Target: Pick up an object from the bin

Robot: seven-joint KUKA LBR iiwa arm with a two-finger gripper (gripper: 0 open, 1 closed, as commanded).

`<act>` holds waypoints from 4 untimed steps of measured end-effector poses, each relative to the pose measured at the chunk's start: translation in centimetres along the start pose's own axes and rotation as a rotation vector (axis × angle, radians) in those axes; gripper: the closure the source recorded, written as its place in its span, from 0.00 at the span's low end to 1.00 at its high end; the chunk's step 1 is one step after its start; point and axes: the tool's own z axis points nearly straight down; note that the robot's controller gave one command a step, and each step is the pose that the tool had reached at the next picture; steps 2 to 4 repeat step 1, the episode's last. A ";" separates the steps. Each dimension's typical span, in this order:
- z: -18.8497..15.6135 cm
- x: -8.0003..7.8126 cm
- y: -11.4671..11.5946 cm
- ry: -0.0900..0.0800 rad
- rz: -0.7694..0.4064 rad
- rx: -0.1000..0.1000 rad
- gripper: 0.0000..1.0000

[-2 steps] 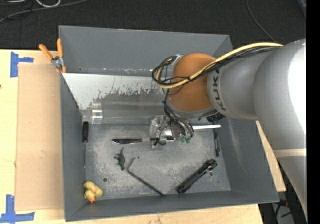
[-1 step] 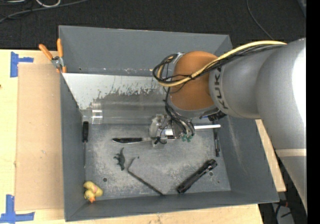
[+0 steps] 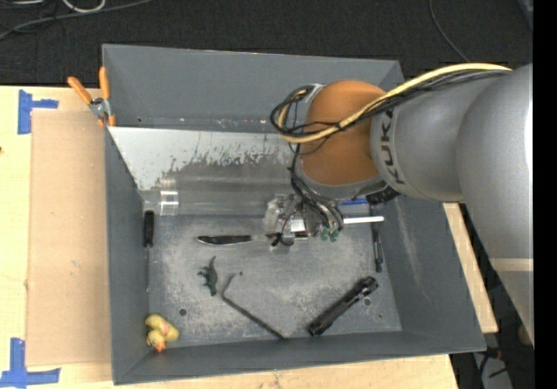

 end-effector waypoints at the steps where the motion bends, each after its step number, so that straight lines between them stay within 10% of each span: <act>1: -4.8 0.1 0.0 0.005 -0.001 0.000 1.00; 4: -4.8 0.1 0.0 0.005 -0.001 0.000 1.00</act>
Offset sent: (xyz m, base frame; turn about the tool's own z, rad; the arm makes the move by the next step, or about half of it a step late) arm -0.0019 -0.0001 0.0567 -0.0003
